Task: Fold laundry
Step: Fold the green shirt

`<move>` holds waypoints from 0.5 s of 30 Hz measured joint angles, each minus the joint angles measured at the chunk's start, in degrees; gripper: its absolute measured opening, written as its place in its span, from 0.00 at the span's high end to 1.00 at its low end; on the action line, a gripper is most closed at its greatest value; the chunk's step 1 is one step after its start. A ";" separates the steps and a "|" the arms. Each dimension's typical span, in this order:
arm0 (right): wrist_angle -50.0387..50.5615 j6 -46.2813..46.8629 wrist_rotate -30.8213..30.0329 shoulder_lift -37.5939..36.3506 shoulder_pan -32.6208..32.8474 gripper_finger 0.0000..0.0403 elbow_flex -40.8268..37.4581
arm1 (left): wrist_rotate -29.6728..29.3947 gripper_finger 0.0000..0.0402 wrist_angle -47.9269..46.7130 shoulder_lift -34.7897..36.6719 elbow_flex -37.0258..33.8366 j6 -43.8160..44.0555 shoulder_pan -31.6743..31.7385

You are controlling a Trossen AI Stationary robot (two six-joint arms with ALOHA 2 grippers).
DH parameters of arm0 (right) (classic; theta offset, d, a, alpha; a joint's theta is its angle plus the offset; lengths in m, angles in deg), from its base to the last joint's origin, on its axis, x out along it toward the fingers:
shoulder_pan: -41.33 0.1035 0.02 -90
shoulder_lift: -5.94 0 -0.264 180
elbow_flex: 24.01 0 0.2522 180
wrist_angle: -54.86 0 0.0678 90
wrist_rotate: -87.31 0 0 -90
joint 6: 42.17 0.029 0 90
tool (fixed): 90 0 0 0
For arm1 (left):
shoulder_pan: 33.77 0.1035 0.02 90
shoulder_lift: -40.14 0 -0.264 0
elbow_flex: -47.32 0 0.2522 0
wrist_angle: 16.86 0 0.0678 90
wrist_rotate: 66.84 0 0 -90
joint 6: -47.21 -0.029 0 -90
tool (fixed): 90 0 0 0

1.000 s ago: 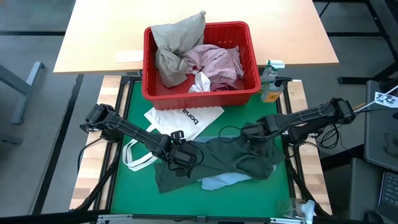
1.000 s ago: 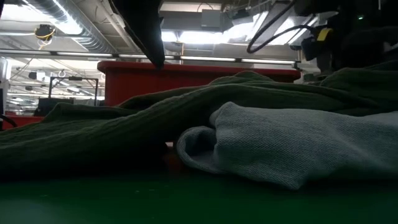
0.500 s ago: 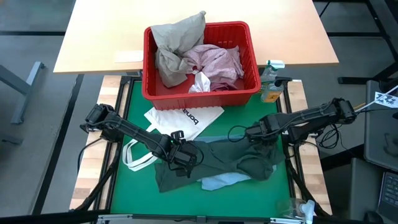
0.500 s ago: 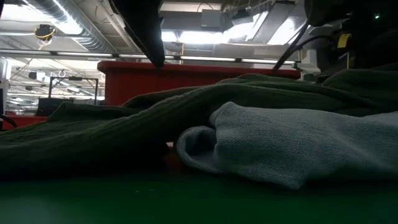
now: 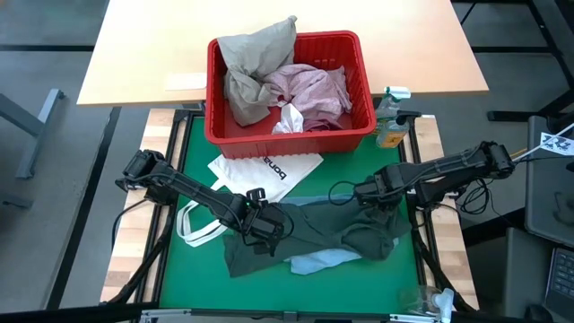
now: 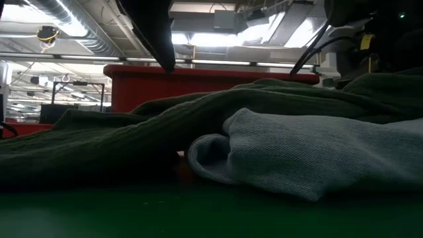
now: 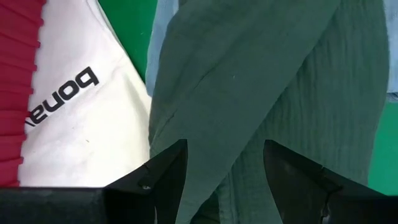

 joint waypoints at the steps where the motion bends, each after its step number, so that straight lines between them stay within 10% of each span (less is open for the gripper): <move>1: 0.00 -0.01 -0.02 0.00 0.00 0.85 0.00 | -0.52 0.49 0.00 0.00 0.00 -0.14 0.00; 15: -0.55 -0.05 -4.50 0.07 -0.07 0.57 0.00 | -1.99 0.49 18.18 -4.98 -0.02 -16.48 5.78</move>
